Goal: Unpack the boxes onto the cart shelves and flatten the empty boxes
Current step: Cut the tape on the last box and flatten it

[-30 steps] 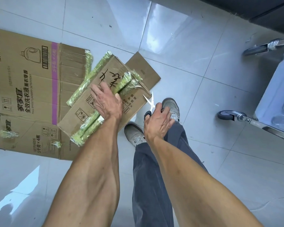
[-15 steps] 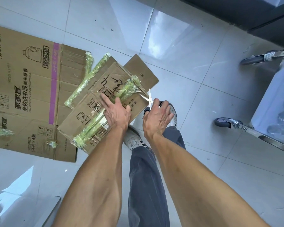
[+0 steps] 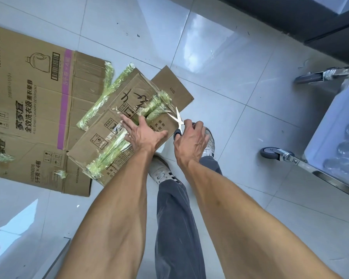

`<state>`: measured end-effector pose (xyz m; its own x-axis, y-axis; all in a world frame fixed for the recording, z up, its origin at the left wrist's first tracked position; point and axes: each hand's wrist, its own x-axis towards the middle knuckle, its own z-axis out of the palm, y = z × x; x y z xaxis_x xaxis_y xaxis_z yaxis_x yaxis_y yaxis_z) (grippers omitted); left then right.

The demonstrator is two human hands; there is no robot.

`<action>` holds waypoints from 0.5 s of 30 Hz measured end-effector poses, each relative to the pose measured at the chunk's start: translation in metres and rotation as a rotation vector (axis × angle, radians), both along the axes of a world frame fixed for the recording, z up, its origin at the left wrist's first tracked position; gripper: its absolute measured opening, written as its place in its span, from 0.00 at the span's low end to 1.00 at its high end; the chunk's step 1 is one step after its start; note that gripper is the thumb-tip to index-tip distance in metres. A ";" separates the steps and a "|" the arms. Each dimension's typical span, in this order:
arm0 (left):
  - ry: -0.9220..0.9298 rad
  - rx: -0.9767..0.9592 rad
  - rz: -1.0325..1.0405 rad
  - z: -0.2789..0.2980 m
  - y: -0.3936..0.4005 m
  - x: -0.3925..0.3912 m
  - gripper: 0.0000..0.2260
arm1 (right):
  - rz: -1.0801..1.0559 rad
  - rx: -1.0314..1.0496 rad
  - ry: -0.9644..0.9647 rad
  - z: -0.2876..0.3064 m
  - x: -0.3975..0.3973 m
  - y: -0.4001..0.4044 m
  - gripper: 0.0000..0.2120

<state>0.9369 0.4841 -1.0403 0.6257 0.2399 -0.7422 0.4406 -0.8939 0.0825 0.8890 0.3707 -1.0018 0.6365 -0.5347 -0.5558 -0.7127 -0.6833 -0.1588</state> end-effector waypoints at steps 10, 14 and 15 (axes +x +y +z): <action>-0.045 -0.005 0.027 0.013 0.008 0.006 0.24 | 0.317 -0.141 -0.042 0.011 0.012 -0.024 0.23; -0.108 0.006 0.050 0.012 0.004 -0.003 0.22 | 0.428 -0.143 -0.116 0.009 0.022 -0.012 0.24; -0.129 0.012 0.056 0.011 0.005 -0.005 0.22 | 0.474 -0.142 -0.135 0.008 0.025 -0.010 0.23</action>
